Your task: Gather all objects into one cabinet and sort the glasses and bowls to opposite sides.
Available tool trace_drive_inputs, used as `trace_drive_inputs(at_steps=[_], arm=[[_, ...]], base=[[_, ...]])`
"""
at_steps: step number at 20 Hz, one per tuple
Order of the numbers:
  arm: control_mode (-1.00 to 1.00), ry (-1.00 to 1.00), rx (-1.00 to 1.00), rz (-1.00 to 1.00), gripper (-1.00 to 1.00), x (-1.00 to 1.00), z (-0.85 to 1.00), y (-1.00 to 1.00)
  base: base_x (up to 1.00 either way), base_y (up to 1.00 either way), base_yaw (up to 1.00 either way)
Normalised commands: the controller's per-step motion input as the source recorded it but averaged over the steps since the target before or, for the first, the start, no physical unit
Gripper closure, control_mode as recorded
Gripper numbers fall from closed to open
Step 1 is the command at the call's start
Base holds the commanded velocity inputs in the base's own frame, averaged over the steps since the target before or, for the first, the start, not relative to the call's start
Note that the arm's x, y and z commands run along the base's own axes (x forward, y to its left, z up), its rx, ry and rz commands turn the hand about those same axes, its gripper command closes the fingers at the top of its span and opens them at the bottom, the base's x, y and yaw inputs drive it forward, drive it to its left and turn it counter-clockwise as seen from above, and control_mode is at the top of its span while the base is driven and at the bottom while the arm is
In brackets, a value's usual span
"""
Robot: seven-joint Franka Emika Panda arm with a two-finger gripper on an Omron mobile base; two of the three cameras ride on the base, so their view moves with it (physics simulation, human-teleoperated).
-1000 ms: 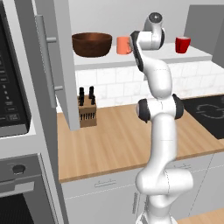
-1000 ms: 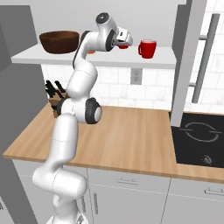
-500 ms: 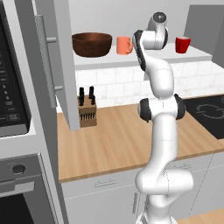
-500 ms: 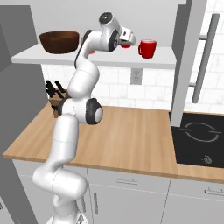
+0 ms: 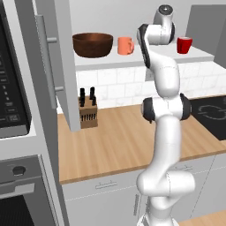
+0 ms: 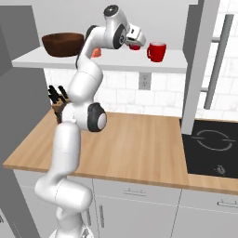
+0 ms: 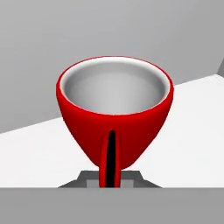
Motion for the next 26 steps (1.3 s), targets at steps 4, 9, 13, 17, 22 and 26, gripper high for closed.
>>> trace_drive_inputs(at_steps=[4,9,13,17,22,26], arm=[[-1.0,0.0,-0.01,-0.07,1.0,-0.58,-0.44,0.0],[-1.0,-0.02,-0.01,-0.03,1.0,-0.23,-0.54,0.0],[-1.0,-0.01,0.0,-0.01,1.0,-0.01,-0.05,0.0],[-1.0,-0.01,0.0,-0.02,1.0,0.0,-0.12,-0.03],[-1.0,0.0,0.0,-0.04,1.0,0.0,0.0,-0.1],[-1.0,0.0,0.0,-0.07,1.0,0.0,0.01,-0.28]], base=[[0.0,0.0,0.0],[0.0,0.0,0.0],[0.0,0.0,0.0],[0.0,0.0,0.0],[0.0,0.0,0.0],[0.0,0.0,0.0]])
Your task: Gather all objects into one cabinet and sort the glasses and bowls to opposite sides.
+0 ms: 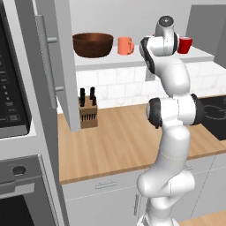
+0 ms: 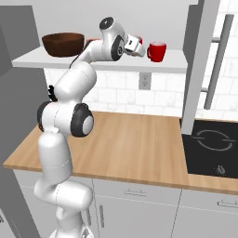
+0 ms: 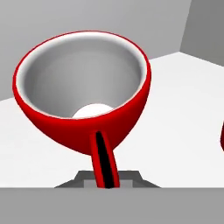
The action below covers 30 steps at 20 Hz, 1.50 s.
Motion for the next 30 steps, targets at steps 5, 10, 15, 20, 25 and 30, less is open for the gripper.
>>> trace_drive_inputs(at_steps=[5,10,15,20,25,30], arm=[[-1.0,0.0,0.0,-0.09,1.0,0.0,0.04,-0.3],[-1.0,0.0,0.0,-0.09,1.0,-0.06,0.05,-0.03],[-1.0,0.0,0.0,-0.05,1.0,-0.01,0.0,0.0],[-1.0,0.0,0.0,-0.01,-1.0,0.0,0.0,0.0],[-1.0,0.0,0.0,0.0,-1.0,0.0,0.0,0.0],[-1.0,0.0,0.0,0.0,-1.0,-0.05,0.03,0.0]], base=[[0.0,0.0,0.0],[0.0,0.0,0.0],[0.0,0.0,0.0],[0.0,0.0,0.0],[0.0,0.0,0.0],[0.0,0.0,0.0]])
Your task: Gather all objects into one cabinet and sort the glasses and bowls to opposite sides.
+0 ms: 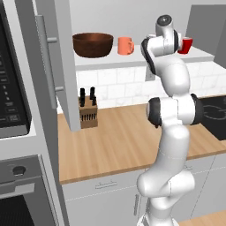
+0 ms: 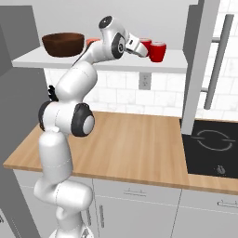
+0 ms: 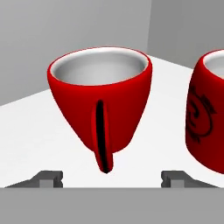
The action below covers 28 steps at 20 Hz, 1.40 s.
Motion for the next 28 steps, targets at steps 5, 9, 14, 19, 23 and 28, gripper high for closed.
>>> trace_drive_inputs(at_steps=[5,9,14,19,23,28], arm=[[-1.0,0.0,0.0,0.0,-1.0,-0.61,0.0,0.4],[-1.0,-0.03,0.0,0.0,-1.0,-0.61,0.0,0.52],[-1.0,0.0,0.0,0.16,-1.0,-0.42,0.0,0.61],[-1.0,0.0,0.0,0.36,-1.0,-0.01,0.05,0.26],[-1.0,0.01,0.0,0.4,-1.0,-0.09,0.07,0.21],[-1.0,0.0,0.01,0.39,-1.0,-0.02,0.22,0.08]], base=[[0.0,0.0,0.0],[0.0,0.0,0.0],[0.0,0.0,0.0],[0.0,0.0,0.0],[0.0,0.0,0.0],[0.0,0.0,0.0]])
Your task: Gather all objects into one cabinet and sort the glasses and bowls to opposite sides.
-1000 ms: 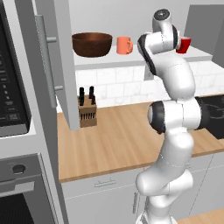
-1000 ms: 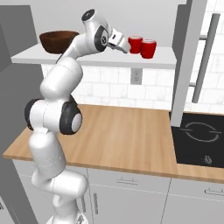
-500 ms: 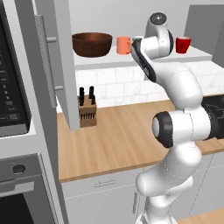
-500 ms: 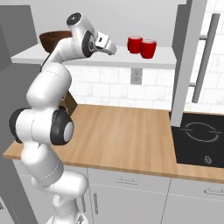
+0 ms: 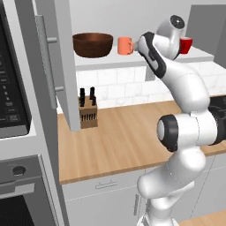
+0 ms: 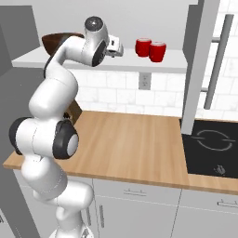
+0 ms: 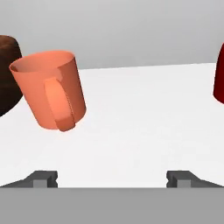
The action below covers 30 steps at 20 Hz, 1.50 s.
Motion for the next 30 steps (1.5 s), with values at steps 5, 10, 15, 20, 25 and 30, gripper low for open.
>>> trace_drive_inputs(at_steps=[5,10,15,20,25,30], arm=[[-1.0,0.0,0.01,0.23,-1.0,0.0,0.21,0.12],[-1.0,0.0,0.01,0.13,-1.0,-0.03,0.03,0.41],[-1.0,0.0,0.0,0.07,-1.0,0.0,0.04,0.33],[-1.0,0.0,0.0,0.05,-1.0,0.1,-0.01,0.26],[-1.0,0.03,0.0,0.01,-1.0,0.29,0.0,0.14],[-1.0,0.0,0.0,0.01,-1.0,0.1,0.0,0.0]], base=[[0.0,0.0,0.0],[0.0,0.0,0.0],[0.0,0.0,0.0],[0.0,0.0,0.0],[0.0,0.0,0.0],[0.0,0.0,0.0]])
